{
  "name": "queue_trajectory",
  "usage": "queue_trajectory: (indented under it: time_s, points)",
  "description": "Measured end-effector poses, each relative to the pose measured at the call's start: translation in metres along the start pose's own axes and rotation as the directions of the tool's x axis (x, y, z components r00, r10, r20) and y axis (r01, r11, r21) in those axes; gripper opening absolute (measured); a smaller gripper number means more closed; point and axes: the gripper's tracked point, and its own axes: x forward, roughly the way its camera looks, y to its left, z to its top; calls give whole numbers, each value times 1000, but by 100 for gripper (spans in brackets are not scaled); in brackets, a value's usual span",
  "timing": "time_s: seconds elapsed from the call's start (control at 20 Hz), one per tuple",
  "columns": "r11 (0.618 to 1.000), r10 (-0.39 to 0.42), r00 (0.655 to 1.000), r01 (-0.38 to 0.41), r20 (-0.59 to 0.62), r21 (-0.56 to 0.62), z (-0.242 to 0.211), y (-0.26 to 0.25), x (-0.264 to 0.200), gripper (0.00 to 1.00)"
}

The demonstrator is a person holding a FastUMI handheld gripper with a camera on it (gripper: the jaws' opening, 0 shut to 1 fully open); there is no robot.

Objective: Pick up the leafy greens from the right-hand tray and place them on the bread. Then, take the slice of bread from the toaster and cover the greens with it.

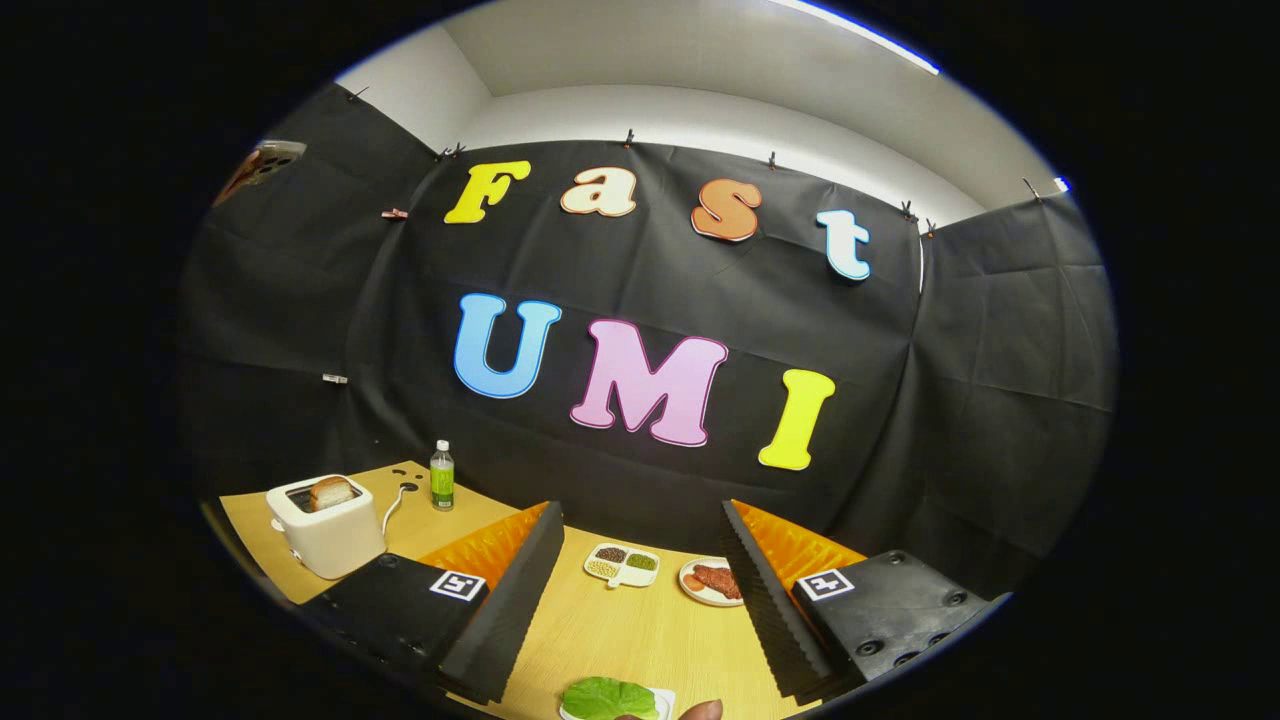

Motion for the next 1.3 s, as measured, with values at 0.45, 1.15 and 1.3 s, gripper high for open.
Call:
queue_trajectory:
  time_s: [0.45, 1.15, 1.3]
  points:
    - [926, 366, 865, -376, -343, 39, -134, 24, -19, 95]
    - [885, 368, 472, -442, -801, 145, -404, 31, -47, 74]
    - [881, 366, 428, -445, -826, 160, -418, 32, -44, 70]
